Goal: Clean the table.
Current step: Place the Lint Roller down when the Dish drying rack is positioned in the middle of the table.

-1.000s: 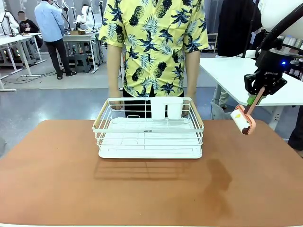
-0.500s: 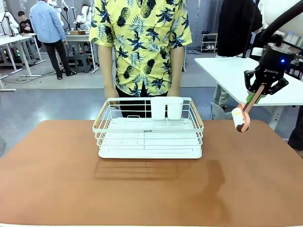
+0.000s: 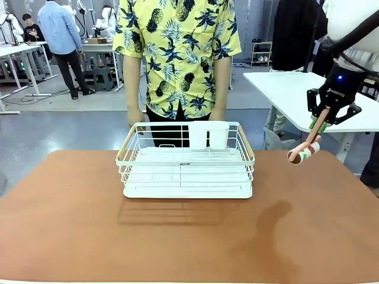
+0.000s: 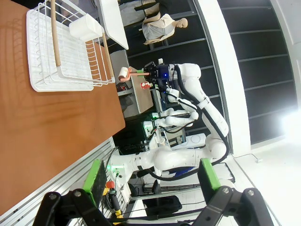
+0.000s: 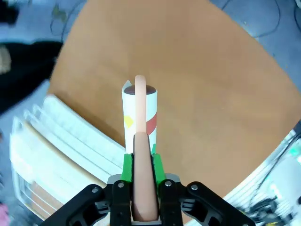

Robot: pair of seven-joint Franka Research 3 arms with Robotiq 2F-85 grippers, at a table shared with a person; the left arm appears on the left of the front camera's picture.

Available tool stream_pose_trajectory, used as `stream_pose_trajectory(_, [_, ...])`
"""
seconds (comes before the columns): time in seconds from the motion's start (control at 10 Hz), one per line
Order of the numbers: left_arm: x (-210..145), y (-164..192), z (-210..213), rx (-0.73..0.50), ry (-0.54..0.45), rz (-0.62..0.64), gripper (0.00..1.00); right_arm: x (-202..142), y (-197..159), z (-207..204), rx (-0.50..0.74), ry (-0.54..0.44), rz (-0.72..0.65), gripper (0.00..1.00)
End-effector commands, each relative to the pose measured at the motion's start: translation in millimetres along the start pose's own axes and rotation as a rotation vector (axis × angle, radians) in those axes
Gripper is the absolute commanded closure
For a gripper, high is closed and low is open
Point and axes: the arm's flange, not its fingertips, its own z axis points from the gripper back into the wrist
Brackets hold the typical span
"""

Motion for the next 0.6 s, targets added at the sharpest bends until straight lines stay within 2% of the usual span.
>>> stream_pose_trajectory(0.0, [-1, -2, 2, -0.019, -0.001, -0.010, 0.00, 5, 4, -14, 0.172, -0.206, -0.261, 0.79])
stream_pose_trajectory(0.3, [-1, -2, 2, -0.019, -0.001, -0.010, 0.00, 19, -7, -60, 0.310, -0.162, -0.392, 0.79])
stream_pose_trajectory(0.5, [-1, -2, 2, -0.019, -0.001, -0.010, 0.00, 18, -17, -82, 0.382, -0.232, -0.432, 0.79])
